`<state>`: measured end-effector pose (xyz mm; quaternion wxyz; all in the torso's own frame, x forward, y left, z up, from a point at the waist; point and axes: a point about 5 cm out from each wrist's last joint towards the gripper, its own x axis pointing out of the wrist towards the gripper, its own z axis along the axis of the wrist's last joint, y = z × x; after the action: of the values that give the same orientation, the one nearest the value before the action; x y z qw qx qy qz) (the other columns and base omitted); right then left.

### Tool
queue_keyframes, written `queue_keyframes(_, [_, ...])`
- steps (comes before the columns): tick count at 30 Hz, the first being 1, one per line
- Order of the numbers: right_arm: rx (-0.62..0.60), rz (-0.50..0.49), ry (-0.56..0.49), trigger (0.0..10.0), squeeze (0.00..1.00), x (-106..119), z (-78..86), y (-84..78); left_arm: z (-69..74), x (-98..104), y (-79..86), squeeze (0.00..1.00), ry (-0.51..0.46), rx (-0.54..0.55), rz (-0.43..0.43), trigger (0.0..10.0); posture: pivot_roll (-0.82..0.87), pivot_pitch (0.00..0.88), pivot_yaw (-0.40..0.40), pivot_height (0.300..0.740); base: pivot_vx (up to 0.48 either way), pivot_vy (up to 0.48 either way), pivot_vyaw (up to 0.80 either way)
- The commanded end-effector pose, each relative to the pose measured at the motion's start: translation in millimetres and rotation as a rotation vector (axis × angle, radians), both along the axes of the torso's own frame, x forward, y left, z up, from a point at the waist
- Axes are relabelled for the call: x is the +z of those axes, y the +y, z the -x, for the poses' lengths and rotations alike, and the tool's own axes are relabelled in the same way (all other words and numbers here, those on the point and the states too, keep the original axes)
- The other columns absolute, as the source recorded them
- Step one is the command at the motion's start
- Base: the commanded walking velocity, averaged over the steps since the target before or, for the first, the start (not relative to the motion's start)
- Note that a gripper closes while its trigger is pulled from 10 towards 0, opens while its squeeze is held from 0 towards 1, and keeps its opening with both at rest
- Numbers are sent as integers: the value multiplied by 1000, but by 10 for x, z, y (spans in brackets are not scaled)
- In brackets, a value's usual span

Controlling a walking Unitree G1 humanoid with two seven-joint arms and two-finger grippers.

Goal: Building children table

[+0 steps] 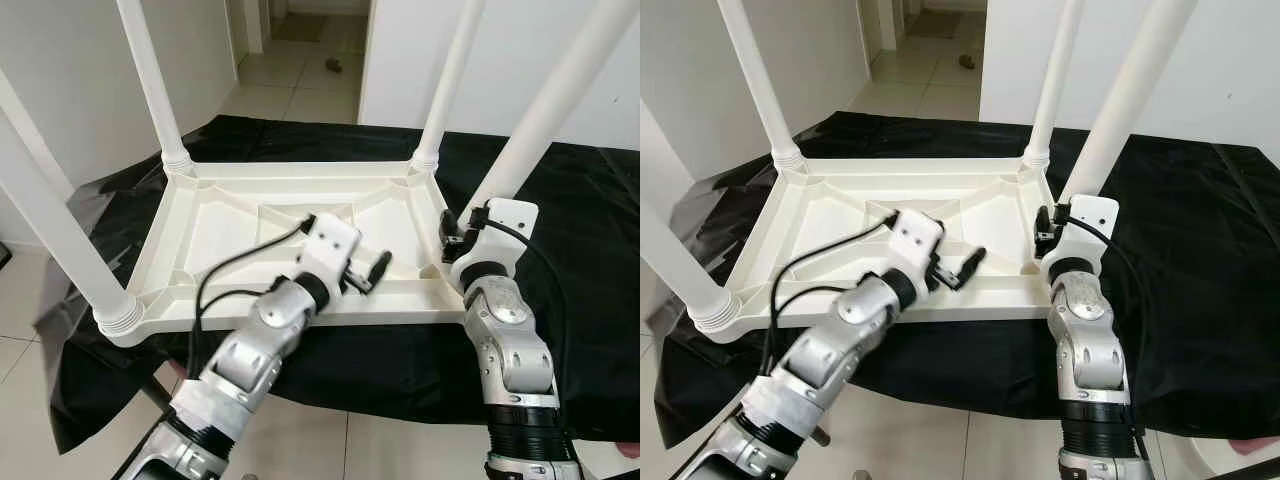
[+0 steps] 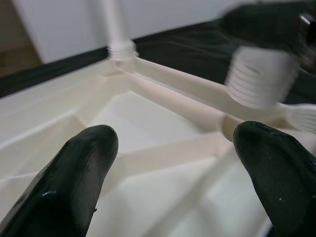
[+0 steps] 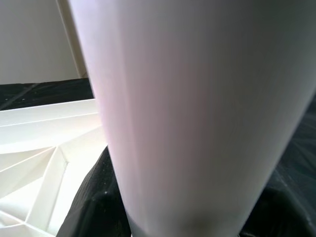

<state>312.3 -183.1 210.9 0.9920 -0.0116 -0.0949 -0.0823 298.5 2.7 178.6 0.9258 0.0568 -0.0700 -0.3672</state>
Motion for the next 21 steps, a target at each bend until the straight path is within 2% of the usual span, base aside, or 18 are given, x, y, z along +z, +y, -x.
queue_keyframes(1, [-12, 1, -12, 10000, 0, 35, 23, -14, 131, -105, -131, 0, 13, -257, -69, 10000, -12, 57, 31, 740, 0, 0, 0])
queue_keyframes(6, [-14, -1, -8, 10000, 0, 32, 26, -14, 213, -211, -247, 0, 17, -342, -107, 10000, -12, 58, 31, 740, 0, 0, 0])
queue_keyframes(8, [-13, -2, -7, 10000, 0, 32, 31, -11, 247, -287, -325, 0, 20, -382, -148, 10000, -16, 61, 35, 740, 0, 0, 0])
queue_keyframes(21, [-36, 5, 3, 10000, 0, 18, 73, -54, 269, -409, -462, 0, 30, -456, -203, 10000, -41, 69, 53, 740, 0, 0, 0])
